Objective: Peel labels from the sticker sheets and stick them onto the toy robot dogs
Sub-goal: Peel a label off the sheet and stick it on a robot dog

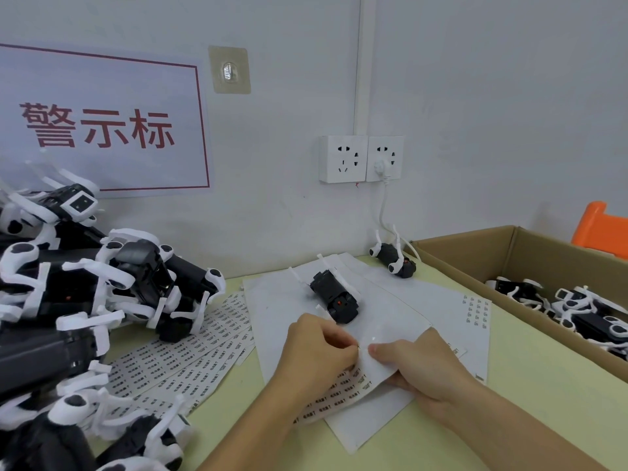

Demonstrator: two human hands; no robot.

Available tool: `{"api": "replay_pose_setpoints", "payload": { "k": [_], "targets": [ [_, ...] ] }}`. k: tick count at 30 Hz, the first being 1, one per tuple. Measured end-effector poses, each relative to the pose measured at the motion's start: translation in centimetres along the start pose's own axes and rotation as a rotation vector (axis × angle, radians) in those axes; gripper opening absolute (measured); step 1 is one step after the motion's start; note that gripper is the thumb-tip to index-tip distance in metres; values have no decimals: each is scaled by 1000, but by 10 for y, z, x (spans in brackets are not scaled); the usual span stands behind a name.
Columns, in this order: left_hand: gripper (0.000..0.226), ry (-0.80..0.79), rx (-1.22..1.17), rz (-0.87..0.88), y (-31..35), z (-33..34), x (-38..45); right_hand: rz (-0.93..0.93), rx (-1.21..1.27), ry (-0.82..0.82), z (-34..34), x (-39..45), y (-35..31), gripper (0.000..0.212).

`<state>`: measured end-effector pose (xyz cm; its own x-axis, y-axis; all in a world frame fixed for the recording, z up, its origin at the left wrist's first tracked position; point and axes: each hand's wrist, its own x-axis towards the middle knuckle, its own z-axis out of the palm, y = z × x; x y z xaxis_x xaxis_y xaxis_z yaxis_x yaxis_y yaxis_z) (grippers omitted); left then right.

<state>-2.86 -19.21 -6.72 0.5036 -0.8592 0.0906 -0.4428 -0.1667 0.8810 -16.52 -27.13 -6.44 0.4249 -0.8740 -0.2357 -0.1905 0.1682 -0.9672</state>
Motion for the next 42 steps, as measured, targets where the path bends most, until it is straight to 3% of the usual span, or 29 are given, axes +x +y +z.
{"api": "replay_pose_setpoints", "payload": {
  "k": [5,11,17,26,32,37,42],
  "targets": [
    [18,11,117,65,4,6,-1,10,2,20,0,-2,-1,15],
    [16,65,347,148,9,18,-4,21,-17,63,5,-2,1,37],
    [19,76,519,168,14,23,-9,19,-53,63,4,-2,3,39],
    [13,88,167,91,6,10,-6,26,9,40,2,-2,1,24],
    [17,62,62,23,4,5,-3,49,4,-63,2,1,-2,37],
    [18,-22,-6,-59,10,-4,-3,37,-16,-11,1,2,3,46],
    [16,-55,68,-33,16,-7,-2,27,-51,50,3,0,2,30]
  ]
}}
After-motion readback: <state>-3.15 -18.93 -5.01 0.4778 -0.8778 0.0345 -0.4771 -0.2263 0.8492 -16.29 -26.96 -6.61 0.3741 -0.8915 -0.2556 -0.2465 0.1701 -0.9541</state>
